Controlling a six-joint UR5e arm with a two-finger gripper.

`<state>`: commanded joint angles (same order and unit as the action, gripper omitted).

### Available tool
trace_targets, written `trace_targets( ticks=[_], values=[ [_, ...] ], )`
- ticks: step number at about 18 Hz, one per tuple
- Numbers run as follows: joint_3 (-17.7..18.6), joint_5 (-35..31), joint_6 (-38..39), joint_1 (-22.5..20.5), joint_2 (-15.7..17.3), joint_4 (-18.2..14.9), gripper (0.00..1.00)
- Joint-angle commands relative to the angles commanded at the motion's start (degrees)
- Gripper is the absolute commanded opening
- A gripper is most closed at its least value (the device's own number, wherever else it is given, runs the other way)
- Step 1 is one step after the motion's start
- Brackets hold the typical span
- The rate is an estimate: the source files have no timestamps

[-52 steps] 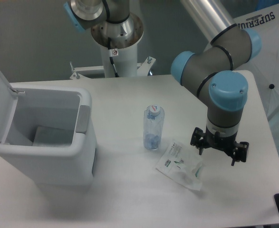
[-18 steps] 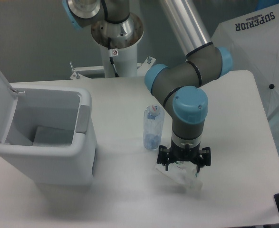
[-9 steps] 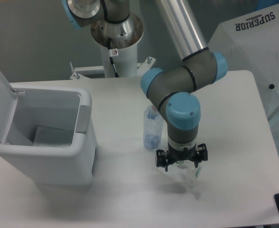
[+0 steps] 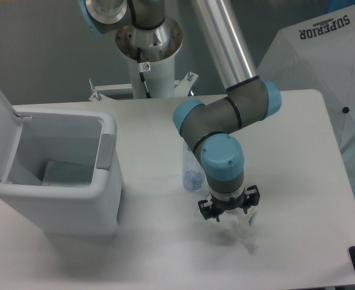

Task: Place the trash in the trash can
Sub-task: 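Close the gripper on the clear plastic wrapper, then lift the wrapper and carry it over the open trash bin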

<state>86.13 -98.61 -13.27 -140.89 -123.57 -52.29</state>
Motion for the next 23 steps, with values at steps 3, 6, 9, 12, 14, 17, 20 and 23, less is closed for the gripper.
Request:
trace_targets(
  ticks=[3, 6, 9, 12, 14, 17, 20, 23],
  values=[
    [-0.35, 0.0, 0.35, 0.0, 0.0, 0.09, 0.02],
    [-1.48, 0.53, 1.49, -0.09, 0.18, 0.09, 0.0],
    [-3.86, 1.14, 4.04, -0.44, 0.52, 0.09, 0.0],
    [-5.71, 4.12, 4.04, -0.88, 0.79, 0.09, 0.0],
    [-6.85, 6.06, 4.04, -0.97, 1.92, 0.09, 0.0],
    [-7.12, 9.04, 4.13, -0.53, 5.88, 0.09, 0.0],
    [-6.94, 13.7, 4.31, -0.09, 10.53, 0.0, 0.0],
    [-6.59, 17.3, 4.31, 0.79, 14.75, 0.0, 0.0]
  ],
)
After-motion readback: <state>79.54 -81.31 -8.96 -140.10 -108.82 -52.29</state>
